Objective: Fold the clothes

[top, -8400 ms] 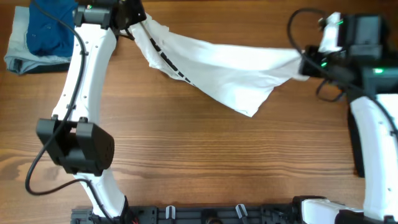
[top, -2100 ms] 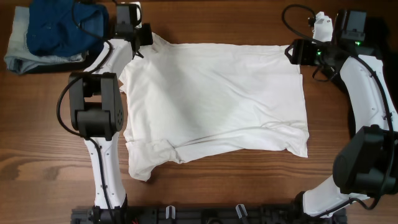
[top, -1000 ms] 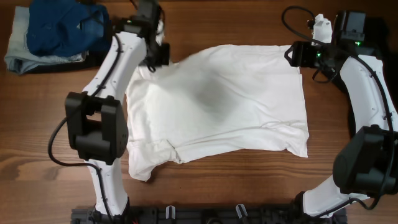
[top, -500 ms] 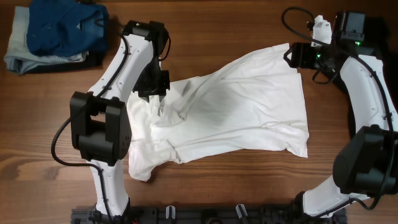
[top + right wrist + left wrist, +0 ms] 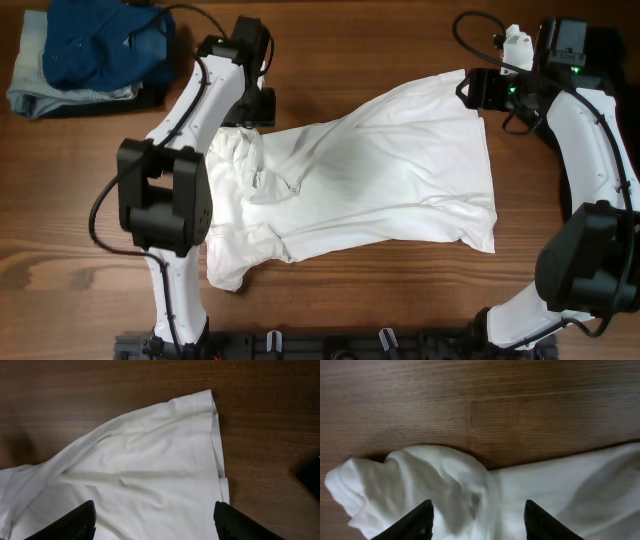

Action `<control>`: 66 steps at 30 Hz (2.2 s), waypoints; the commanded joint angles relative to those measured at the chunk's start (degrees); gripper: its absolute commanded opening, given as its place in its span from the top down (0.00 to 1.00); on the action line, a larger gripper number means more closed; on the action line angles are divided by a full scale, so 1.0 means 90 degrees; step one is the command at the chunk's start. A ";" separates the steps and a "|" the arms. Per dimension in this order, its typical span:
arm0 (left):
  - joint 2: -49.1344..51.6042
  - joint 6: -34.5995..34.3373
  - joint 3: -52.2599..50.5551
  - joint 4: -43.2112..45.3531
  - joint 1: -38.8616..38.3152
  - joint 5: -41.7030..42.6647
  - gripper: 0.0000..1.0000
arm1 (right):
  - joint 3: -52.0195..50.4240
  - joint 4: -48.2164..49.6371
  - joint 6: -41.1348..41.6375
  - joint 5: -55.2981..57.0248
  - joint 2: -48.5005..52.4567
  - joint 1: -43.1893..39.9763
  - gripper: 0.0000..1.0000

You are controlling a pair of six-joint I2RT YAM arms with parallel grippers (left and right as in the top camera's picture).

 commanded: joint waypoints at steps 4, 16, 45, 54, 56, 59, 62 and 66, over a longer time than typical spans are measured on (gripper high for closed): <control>0.0607 0.0192 -0.0027 0.0211 0.0197 -0.0323 0.48 | 0.0129 0.0015 -0.0114 0.0029 0.0032 0.0022 0.24; 0.0624 0.0119 -0.0027 0.0172 0.0197 -0.0311 0.96 | 0.0129 0.0022 -0.0112 0.0032 0.0032 0.0022 0.24; -0.1508 -0.1219 -0.0512 -0.2518 0.1603 -0.0486 0.82 | 0.0129 -0.0061 -0.0112 -0.0017 0.0032 0.0022 0.24; -0.1506 -0.1146 -0.0595 -0.0177 0.2210 -0.0920 0.96 | 0.0129 -0.0092 -0.0112 -0.0165 0.0032 0.0022 0.24; -0.1508 -0.0889 -0.0595 -0.0262 0.2188 -0.0296 0.96 | 0.0129 -0.0155 -0.0109 -0.0163 0.0032 0.0022 0.24; -0.1508 -0.0362 -0.0595 -0.0733 0.1863 0.0755 0.96 | 0.0126 -0.0165 -0.0109 -0.0182 0.0032 0.0022 0.20; -0.1508 -0.0136 -0.0714 -0.1435 0.1037 0.0860 0.92 | 0.0126 -0.0180 -0.0104 -0.0185 0.0032 0.0022 0.20; -0.1508 -0.0262 -0.1409 -0.1705 0.0083 0.0860 0.82 | 0.0126 -0.0204 -0.0109 -0.0185 0.0032 0.0022 0.20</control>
